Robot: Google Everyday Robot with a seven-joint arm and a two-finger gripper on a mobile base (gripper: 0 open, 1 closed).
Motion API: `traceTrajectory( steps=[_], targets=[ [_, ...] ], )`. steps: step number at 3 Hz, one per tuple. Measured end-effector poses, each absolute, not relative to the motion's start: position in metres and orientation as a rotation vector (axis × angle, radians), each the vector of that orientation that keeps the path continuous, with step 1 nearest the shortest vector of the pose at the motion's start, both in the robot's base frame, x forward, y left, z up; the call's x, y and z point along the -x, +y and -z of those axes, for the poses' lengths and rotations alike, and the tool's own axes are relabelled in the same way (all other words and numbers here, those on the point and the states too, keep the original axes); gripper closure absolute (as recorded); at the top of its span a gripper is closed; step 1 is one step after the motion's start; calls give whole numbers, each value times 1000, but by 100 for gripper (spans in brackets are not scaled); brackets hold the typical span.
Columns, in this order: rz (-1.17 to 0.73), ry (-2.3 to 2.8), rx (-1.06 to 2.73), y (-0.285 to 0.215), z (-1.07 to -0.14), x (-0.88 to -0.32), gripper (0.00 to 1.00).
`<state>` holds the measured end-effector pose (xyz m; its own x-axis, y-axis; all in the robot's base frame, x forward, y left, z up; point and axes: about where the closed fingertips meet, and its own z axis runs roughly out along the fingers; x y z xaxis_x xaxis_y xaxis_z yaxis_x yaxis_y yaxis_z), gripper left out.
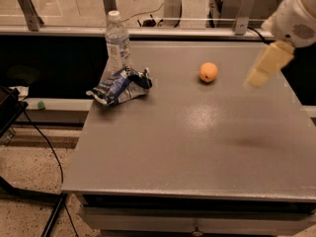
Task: Move orange near blue chip bag
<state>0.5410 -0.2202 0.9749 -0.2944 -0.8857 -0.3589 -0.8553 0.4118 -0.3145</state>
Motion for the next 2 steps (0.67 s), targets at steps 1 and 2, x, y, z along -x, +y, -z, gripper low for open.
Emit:
traceTrajectory(
  steps=[1, 2],
  targets=[
    [-26, 2137, 1336, -201, -968, -620, 0],
    [-119, 2150, 1296, -174, -942, -671, 0]
  ],
)
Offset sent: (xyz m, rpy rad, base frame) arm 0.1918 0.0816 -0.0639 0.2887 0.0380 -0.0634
